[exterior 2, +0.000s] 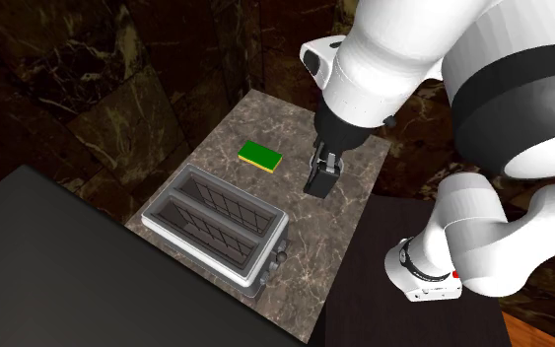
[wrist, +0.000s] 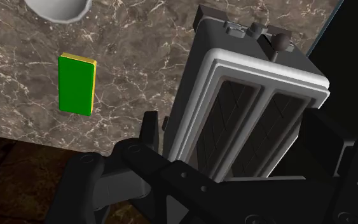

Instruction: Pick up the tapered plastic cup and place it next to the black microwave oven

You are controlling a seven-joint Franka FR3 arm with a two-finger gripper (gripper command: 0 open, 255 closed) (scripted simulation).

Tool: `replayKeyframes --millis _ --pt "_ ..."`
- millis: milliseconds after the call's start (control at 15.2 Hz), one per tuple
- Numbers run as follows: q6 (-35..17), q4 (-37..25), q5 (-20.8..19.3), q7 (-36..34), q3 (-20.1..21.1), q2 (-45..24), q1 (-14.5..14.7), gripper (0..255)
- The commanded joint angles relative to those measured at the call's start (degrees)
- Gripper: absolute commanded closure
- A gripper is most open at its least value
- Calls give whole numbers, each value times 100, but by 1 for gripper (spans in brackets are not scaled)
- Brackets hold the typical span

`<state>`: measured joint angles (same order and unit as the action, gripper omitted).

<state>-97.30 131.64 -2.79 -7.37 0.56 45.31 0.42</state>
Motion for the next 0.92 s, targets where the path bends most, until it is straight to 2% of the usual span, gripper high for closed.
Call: replayKeyframes --millis 0,462,858 --pt "0 0 0 0 0 0 0 0" --pt "-825 1423 -419 459 -399 530 -175 0" --pt "-1602 2466 -907 876 -837 768 -458 0"
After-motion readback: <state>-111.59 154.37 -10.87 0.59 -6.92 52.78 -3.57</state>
